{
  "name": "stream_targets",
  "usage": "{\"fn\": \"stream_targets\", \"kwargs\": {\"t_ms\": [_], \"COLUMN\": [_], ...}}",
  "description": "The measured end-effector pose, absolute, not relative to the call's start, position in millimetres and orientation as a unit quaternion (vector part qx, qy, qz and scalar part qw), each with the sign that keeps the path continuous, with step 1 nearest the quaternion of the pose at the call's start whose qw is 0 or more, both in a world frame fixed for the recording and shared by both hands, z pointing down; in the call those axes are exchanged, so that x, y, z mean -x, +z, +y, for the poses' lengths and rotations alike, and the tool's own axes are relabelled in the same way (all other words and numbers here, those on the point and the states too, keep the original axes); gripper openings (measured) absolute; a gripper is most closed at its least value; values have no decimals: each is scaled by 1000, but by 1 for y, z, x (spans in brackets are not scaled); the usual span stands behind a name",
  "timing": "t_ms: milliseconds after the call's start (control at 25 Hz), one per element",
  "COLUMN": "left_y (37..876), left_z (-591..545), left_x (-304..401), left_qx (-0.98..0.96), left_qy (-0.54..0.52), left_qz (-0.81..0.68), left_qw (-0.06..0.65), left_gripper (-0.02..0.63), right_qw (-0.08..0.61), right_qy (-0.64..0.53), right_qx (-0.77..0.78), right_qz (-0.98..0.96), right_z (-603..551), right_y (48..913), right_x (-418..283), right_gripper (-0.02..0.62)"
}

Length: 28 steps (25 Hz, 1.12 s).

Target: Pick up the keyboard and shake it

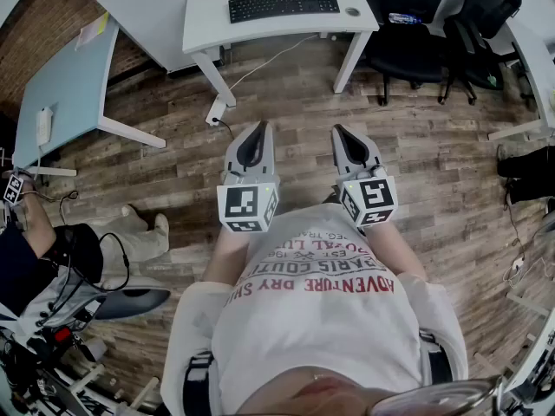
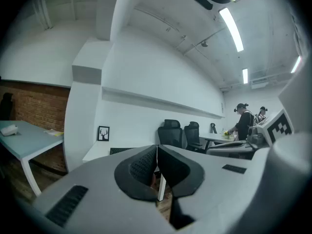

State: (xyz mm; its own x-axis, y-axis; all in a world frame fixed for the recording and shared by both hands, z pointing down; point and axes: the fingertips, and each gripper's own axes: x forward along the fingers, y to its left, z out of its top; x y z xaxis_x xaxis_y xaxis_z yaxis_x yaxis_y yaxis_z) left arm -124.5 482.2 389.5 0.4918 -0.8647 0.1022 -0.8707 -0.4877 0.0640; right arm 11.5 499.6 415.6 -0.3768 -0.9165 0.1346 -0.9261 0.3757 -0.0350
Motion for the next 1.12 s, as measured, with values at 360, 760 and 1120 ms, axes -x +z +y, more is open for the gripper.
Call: {"fn": "stream_targets", "kwargs": {"t_ms": [360, 760, 1120], "left_y": [393, 396, 420], "left_z": [483, 479, 447], "left_x": [125, 145, 149], "left_qx": [-859, -853, -843], "left_qy": [28, 25, 35], "left_qz": [-508, -517, -530], "left_qw": [52, 65, 89], "left_gripper": [26, 26, 26], "right_qw": [47, 30, 60], "right_qy": [50, 70, 86], "right_qx": [-554, -561, -539], "right_qz": [-830, -824, -835], "right_z": [499, 493, 459], "right_y": [416, 420, 445], "right_x": [-10, -3, 3], "right_gripper": [26, 26, 26]}}
